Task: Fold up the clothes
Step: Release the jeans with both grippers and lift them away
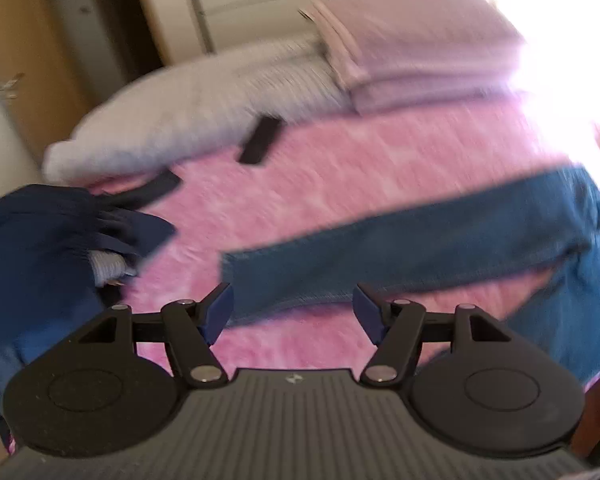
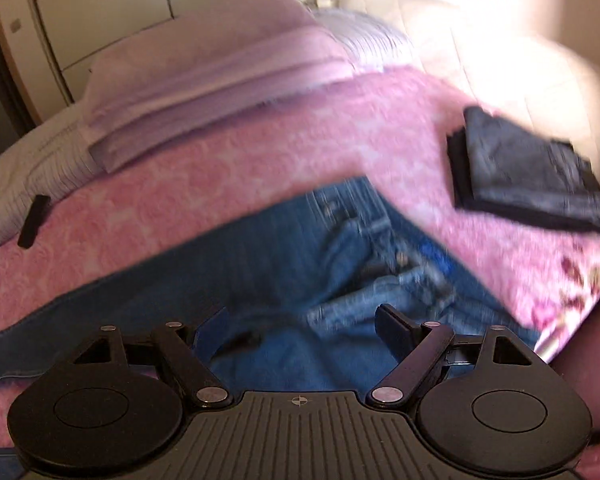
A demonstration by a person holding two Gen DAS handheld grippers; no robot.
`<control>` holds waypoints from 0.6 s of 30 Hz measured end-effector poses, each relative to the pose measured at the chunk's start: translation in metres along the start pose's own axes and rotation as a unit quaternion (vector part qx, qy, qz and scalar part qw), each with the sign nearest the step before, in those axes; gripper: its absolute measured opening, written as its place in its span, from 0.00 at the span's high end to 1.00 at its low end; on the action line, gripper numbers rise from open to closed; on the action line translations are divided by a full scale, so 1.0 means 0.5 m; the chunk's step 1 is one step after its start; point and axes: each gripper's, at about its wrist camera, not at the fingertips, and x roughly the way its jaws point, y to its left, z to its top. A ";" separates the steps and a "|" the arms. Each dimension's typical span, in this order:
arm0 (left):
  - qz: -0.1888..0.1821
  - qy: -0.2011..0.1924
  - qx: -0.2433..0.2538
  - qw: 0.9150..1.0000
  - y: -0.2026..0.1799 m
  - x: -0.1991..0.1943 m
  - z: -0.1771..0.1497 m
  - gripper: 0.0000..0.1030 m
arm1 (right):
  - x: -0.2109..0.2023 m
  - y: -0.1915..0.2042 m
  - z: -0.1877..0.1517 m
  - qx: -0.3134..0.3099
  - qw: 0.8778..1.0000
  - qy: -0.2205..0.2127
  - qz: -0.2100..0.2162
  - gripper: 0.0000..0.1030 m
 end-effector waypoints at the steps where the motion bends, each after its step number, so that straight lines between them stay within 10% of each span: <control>1: -0.003 0.014 0.009 1.000 -0.014 0.022 -0.002 0.40 | 0.002 0.002 -0.012 0.004 1.000 0.007 -0.001 0.19; 18: 0.017 0.163 0.057 0.985 -0.094 0.126 -0.062 0.32 | 0.045 0.152 -0.151 -0.120 0.987 0.092 0.056 0.19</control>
